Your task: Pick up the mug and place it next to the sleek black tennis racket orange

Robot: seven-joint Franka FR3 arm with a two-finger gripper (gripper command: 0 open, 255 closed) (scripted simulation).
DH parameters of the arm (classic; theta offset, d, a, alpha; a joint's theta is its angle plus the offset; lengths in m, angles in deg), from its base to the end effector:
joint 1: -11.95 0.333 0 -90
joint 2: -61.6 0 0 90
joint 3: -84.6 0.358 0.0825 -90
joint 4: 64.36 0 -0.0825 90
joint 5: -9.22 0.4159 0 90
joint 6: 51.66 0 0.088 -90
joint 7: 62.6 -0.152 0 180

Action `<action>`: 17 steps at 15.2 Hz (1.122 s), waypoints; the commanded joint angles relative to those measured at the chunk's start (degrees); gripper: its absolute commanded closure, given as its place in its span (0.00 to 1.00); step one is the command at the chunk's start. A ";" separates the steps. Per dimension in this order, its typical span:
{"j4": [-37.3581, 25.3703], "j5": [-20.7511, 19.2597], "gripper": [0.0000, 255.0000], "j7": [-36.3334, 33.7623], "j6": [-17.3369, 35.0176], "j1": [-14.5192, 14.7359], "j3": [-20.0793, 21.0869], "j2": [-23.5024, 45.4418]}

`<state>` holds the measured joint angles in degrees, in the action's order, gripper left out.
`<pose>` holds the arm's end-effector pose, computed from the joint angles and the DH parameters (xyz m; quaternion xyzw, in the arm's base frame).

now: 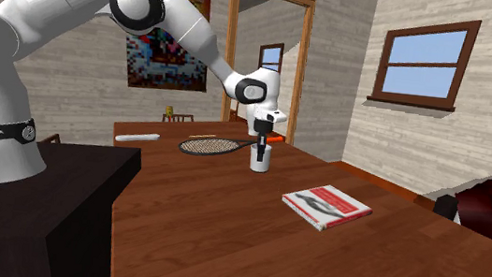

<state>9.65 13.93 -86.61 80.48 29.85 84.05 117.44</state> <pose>0.7702 0.2470 0.1144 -0.9960 0.0828 -0.0092 0.0324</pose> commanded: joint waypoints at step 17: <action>2.20 -0.10 0.00 0.02 -3.23 -0.15 -0.15 -5.48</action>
<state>11.72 13.84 -86.61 77.81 29.76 83.93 112.59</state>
